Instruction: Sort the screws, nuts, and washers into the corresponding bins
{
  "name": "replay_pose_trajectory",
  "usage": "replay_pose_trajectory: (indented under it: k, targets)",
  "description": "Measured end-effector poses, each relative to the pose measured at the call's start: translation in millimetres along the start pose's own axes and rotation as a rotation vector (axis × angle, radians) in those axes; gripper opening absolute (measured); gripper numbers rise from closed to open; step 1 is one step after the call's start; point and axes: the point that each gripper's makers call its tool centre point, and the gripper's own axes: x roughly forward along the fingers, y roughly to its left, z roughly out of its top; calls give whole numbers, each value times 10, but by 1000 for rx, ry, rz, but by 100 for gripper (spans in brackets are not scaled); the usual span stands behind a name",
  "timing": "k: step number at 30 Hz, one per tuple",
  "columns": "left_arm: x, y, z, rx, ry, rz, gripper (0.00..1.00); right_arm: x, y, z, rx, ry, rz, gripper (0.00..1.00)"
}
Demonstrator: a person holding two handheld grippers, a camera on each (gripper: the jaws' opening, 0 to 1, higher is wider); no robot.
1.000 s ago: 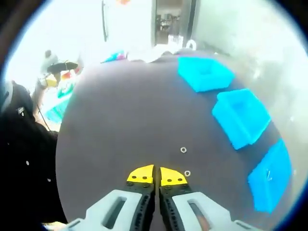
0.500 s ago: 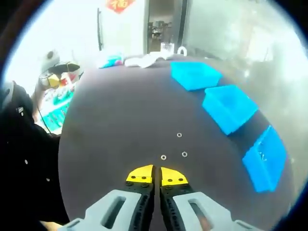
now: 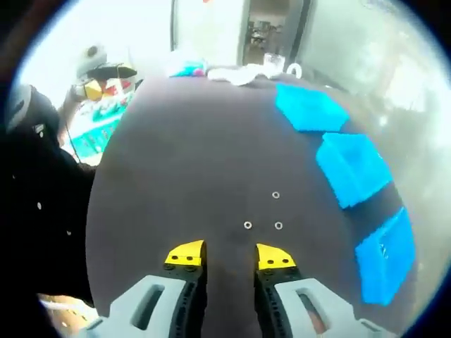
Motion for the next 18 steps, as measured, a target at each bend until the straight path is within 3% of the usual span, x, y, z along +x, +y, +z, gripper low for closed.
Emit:
replay_pose_trajectory:
  k: [6,18]
  targets:
    - [-17,51,-44,-11,5,11,40,189,-40,37,-81,81,51,19]
    - [-43,157,-95,-38,3,35,40,329,-121,28,-130,138,86,17]
